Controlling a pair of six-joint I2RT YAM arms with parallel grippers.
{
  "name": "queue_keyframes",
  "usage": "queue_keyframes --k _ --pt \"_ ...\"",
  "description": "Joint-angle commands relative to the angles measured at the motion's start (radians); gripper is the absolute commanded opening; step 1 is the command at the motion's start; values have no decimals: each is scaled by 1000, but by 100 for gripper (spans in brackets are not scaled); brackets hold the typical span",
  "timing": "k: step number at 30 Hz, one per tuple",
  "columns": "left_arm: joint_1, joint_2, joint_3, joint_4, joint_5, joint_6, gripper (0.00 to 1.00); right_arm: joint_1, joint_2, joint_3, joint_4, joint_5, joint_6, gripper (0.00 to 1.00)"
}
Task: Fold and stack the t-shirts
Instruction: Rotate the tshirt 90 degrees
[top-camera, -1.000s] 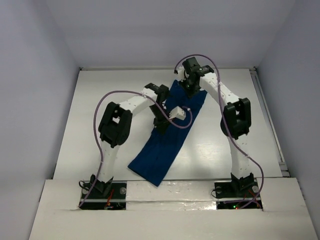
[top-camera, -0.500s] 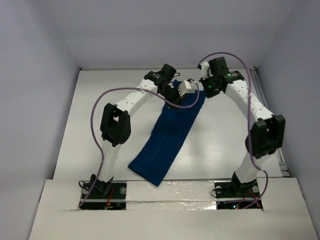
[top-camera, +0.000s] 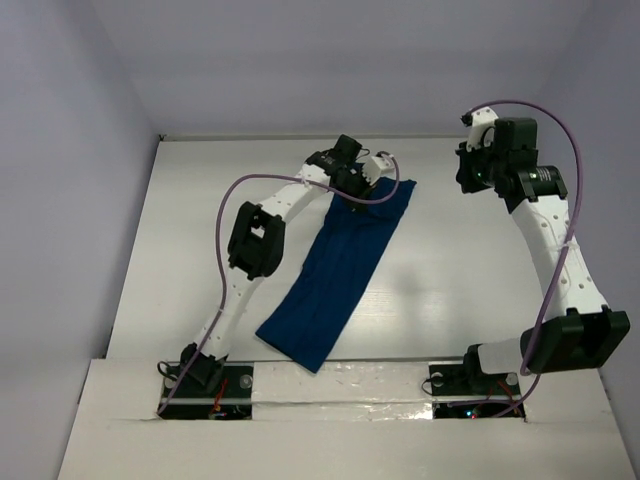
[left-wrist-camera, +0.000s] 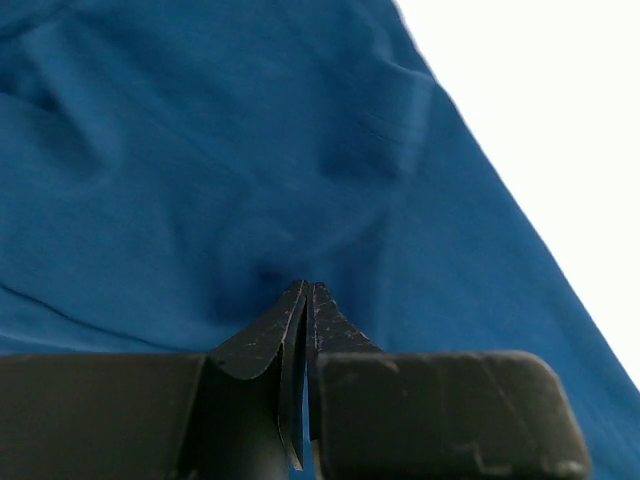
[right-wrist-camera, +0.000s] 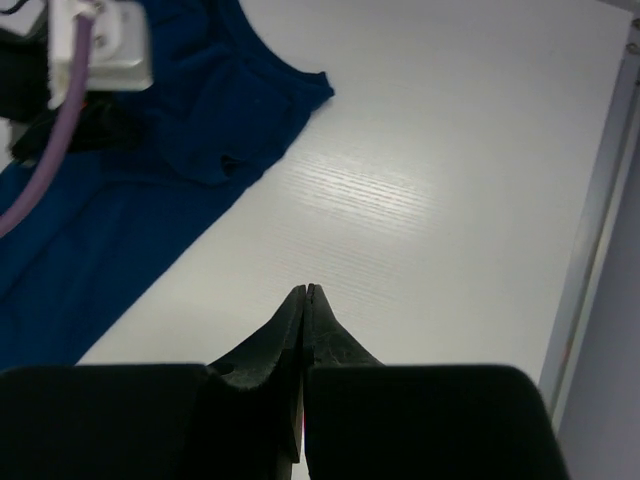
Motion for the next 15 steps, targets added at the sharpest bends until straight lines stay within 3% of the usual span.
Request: queue_keyframes --k 1,12,15 --pt "5 28 108 8 -54 -80 0 -3 -24 -30 32 -98 8 0" --pt "5 116 148 38 -135 -217 0 -3 5 -11 -44 -242 -40 0" --pt "26 137 156 37 -94 -277 0 -3 11 -10 -43 -241 -43 0"
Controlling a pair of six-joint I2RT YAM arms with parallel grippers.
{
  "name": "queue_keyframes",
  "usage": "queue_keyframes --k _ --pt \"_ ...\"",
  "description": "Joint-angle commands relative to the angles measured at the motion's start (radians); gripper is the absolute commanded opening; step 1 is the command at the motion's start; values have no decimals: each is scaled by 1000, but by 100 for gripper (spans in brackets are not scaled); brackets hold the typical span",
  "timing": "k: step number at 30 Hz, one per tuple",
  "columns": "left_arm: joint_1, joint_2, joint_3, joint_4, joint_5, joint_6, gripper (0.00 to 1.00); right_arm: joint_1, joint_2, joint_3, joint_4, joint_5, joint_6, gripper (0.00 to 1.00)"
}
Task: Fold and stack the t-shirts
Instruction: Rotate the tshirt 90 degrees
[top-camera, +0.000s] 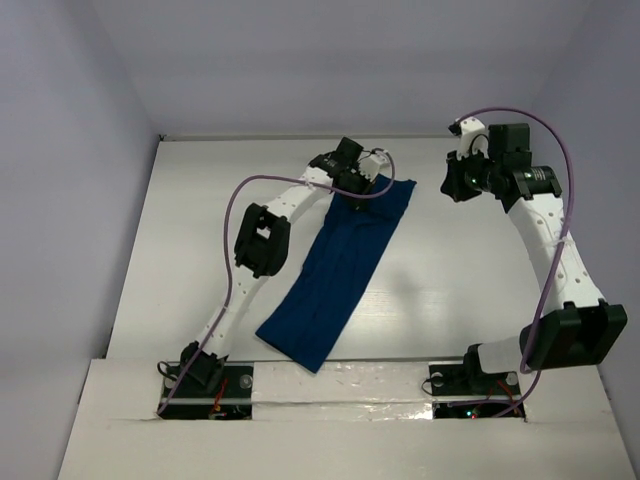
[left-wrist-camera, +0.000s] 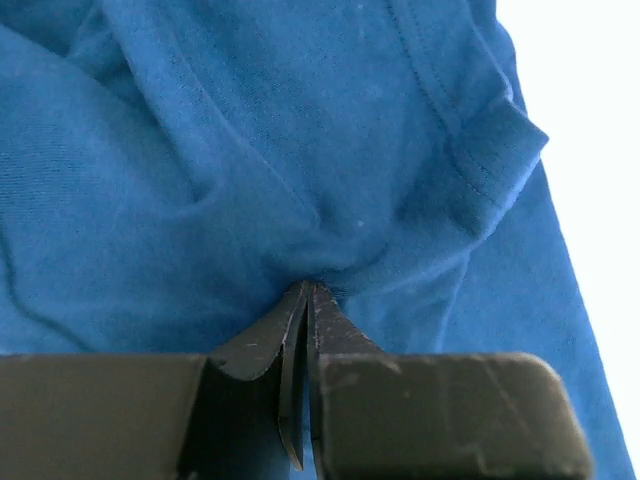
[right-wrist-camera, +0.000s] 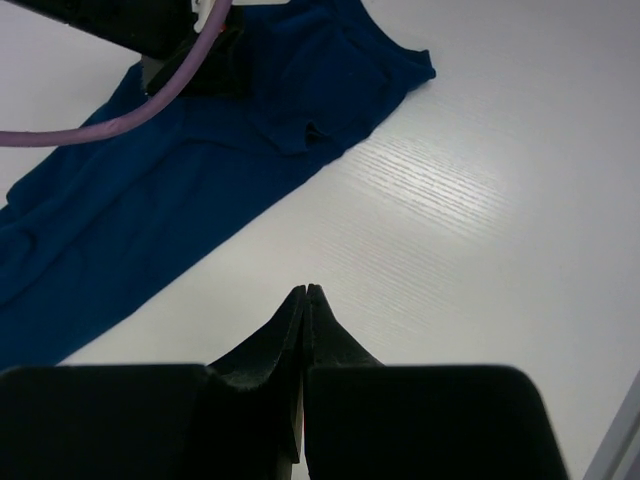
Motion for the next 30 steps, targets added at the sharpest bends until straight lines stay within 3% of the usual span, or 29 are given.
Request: queue_keyframes --k 1,9,20,30 --pt "16 33 49 4 42 -96 0 -2 11 28 -7 -38 -18 0" --pt "128 108 86 62 260 -327 0 -2 31 46 -10 -48 -14 0" --pt "298 80 96 90 161 -390 0 -2 78 64 -13 -80 -10 0" --pt "352 25 96 104 75 -381 0 7 95 57 -30 -106 -50 0"
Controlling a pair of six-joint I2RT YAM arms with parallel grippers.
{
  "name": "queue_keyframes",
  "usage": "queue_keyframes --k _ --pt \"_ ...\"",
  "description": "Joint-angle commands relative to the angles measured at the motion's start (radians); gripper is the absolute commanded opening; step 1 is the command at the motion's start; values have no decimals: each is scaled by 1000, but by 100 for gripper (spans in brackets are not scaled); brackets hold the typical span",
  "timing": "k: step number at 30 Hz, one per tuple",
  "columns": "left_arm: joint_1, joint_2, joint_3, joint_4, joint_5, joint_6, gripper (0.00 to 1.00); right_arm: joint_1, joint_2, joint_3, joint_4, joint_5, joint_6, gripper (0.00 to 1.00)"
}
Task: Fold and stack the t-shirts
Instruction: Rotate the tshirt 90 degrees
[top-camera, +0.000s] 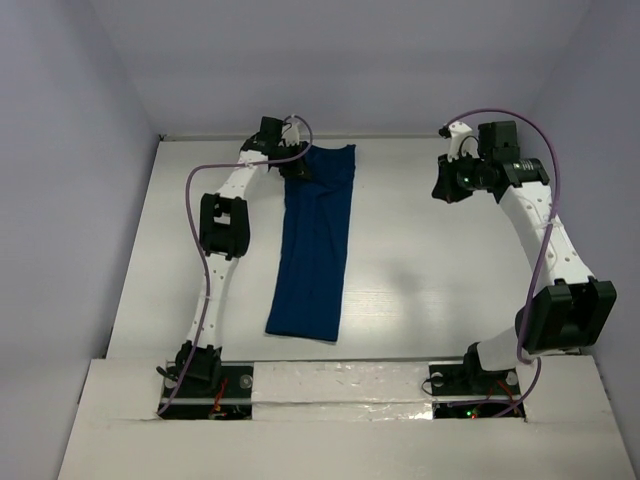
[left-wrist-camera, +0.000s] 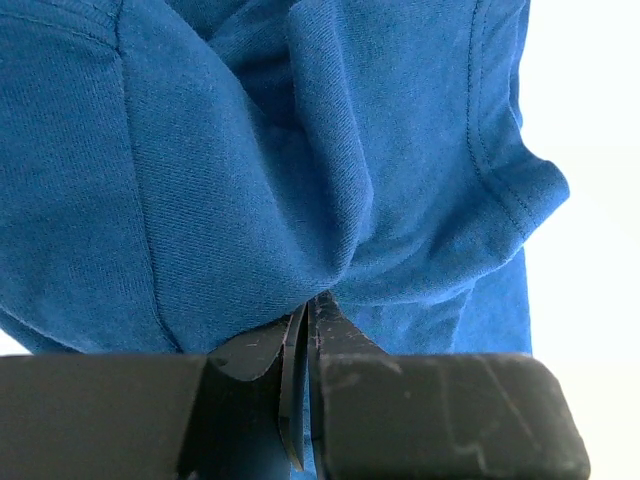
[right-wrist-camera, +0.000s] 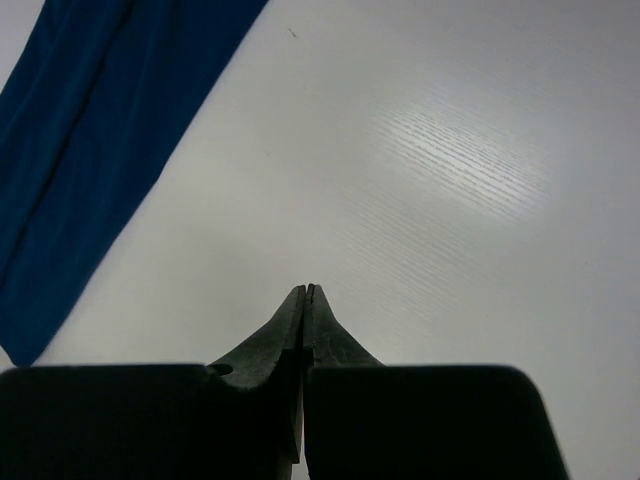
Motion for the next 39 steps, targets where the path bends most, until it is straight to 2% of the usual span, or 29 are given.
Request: queue_keyframes --k 1,7,10,11,12,13,14,15,18,19,21,24,26,27,28,29,31,33,39 --pt "3 -60 29 7 -80 6 0 7 -8 35 -2 -27 -22 0" --pt "3 -50 77 1 -112 18 0 53 -18 -2 6 -24 -60 0" --pt "3 -74 82 1 -64 24 0 114 -21 -26 -11 -11 -115 12" --pt "12 -88 75 13 -4 26 0 151 -24 -37 -11 6 -147 16" --pt "12 -126 57 24 27 23 0 171 -28 -48 -2 13 -162 30" --pt "12 -148 48 48 59 21 0 192 -44 -74 7 24 -181 40" --pt "12 -172 33 67 140 24 15 212 -53 -86 16 50 -210 58" --pt "12 -227 -4 85 171 27 22 256 -64 -98 41 59 -222 66" --pt "21 -362 -120 171 220 37 28 319 -114 -141 111 85 -250 82" --pt "32 -396 -151 192 223 46 29 335 -123 -149 130 101 -253 85" --pt "41 -467 -211 229 245 61 31 361 -139 -154 162 159 -255 81" --pt "53 -679 -346 231 242 147 31 372 -162 -146 191 156 -242 78" --pt "64 -801 -533 298 195 231 32 372 -166 -140 204 135 -215 99" --pt "64 -935 -613 332 175 250 33 372 -165 -134 216 127 -201 100" --pt "64 -1002 -777 375 158 268 33 381 -150 -134 228 130 -178 100" --pt "64 -1071 -855 451 138 290 38 395 -143 -135 231 110 -170 100" --pt "64 -1243 -1065 498 122 339 40 411 -156 -219 334 84 -166 100" --pt "64 -1376 -1153 487 70 394 40 483 -156 -244 356 116 -155 100" --pt "84 -1655 -1394 398 -60 491 39 706 13 -241 273 237 -202 98"
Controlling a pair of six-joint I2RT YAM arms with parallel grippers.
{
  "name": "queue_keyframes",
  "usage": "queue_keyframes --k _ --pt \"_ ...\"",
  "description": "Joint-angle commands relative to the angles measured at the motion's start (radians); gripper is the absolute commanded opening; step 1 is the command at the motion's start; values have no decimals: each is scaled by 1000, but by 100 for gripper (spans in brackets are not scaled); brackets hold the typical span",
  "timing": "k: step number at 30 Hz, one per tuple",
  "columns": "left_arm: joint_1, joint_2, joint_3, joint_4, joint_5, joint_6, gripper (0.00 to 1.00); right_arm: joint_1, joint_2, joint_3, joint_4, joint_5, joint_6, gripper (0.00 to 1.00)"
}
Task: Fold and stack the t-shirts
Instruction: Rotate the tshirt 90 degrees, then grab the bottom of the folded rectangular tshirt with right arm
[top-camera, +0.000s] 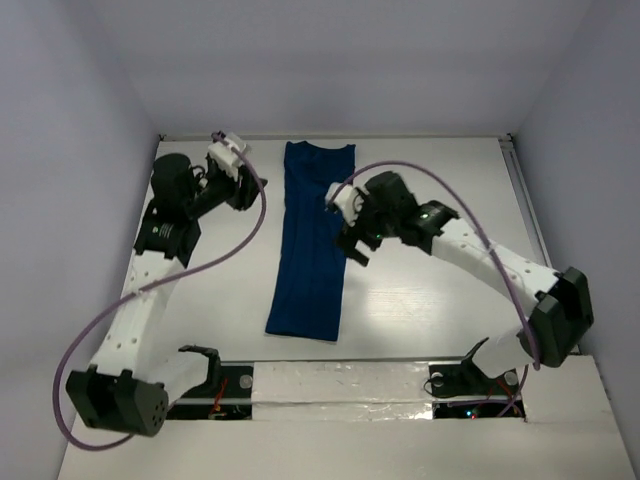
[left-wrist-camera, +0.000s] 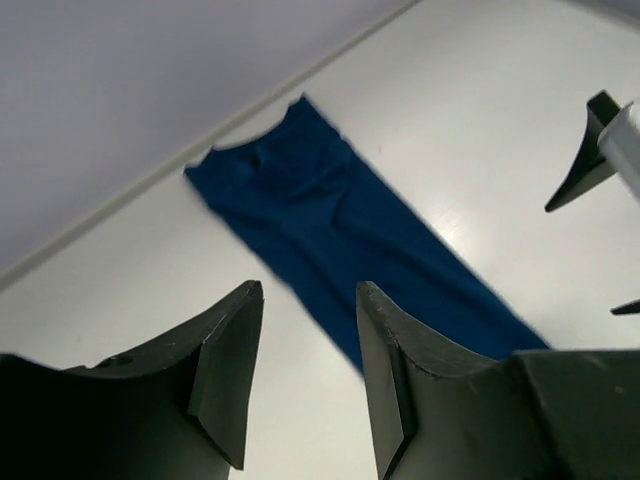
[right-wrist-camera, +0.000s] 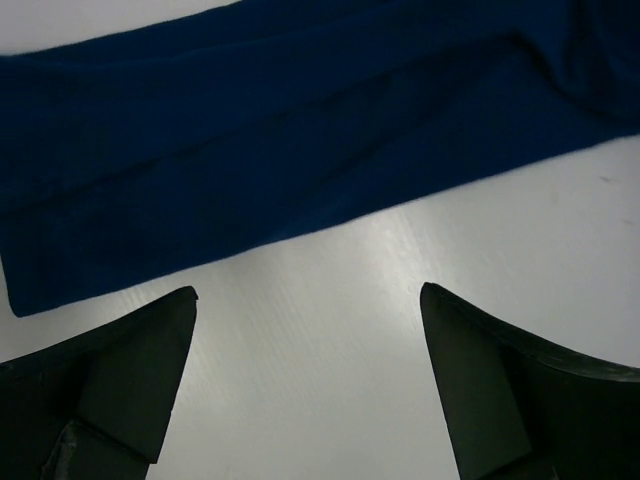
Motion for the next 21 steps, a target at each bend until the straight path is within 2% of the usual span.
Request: queue_keyframes --k 1,2,3,5,7,12,21 --pt "11 -154 -134 -25 -94 86 39 152 68 -20 11 69 -23 96" --pt "11 -190 -153 -33 -105 81 40 184 79 -26 13 112 -27 95" --pt "11 -248 -173 -36 -112 78 41 214 109 -25 13 138 -27 86" --pt "20 -286 -208 -59 -138 77 41 277 148 -10 2 200 -37 81" --pt "20 -323 -241 -73 -161 83 41 315 197 -3 -30 209 -43 72" --pt "20 -374 -305 -82 -229 89 41 498 226 -49 -29 229 -63 73" --pt "20 -397 -374 -47 -267 86 41 573 301 -43 25 298 -54 71"
